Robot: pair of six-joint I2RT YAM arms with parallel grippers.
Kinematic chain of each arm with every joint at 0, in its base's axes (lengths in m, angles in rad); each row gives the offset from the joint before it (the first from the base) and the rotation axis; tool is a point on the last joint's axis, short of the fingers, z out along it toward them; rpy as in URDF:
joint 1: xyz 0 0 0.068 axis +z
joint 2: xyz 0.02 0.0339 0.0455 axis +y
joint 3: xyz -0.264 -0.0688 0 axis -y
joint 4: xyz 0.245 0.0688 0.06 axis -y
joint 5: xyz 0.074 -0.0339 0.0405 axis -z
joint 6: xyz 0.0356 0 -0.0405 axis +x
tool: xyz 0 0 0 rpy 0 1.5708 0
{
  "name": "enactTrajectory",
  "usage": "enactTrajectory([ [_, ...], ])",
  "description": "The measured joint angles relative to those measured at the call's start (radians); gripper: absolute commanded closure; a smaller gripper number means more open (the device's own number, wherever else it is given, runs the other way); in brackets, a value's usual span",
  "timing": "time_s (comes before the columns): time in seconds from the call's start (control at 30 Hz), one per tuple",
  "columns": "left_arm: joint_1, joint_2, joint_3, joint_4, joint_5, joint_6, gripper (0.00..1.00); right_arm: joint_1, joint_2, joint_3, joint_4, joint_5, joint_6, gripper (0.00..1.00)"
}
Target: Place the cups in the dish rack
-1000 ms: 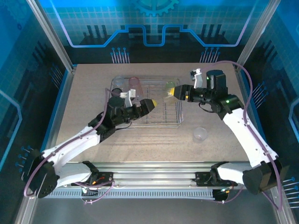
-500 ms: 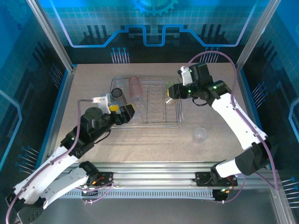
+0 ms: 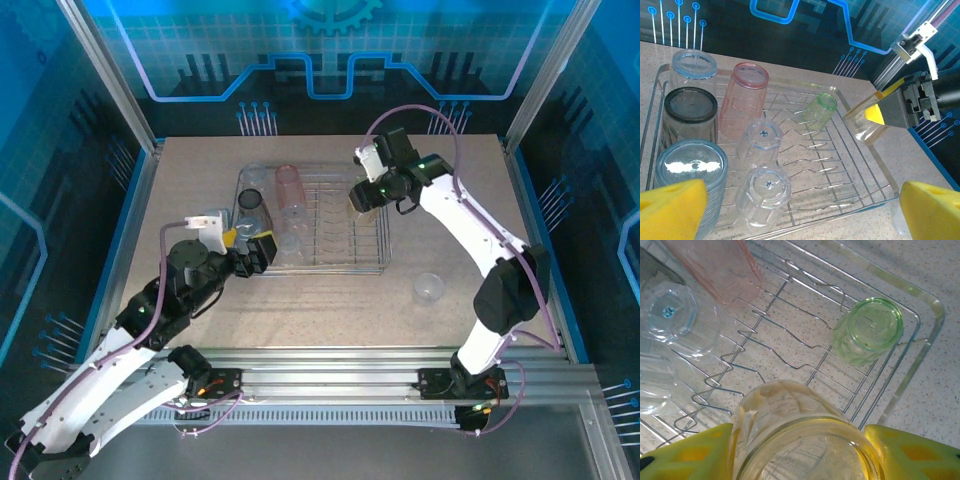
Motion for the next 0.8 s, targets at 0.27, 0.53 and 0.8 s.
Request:
enactTrajectory([
  [0.27,0.000,0.000,-0.008,-0.007,0.000,0.049,0.01,0.000,0.083,0.013,0.018,0.035,-0.159,0.99],
  [0.53,0.000,-0.001,-0.040,0.016,0.000,0.084,0.01,0.005,0.107,-0.012,0.126,0.077,-0.363,1.00],
  [0.8,0.000,0.000,-0.058,0.055,0.000,0.125,0.01,0.003,0.113,-0.107,0.253,0.079,-0.521,1.00],
])
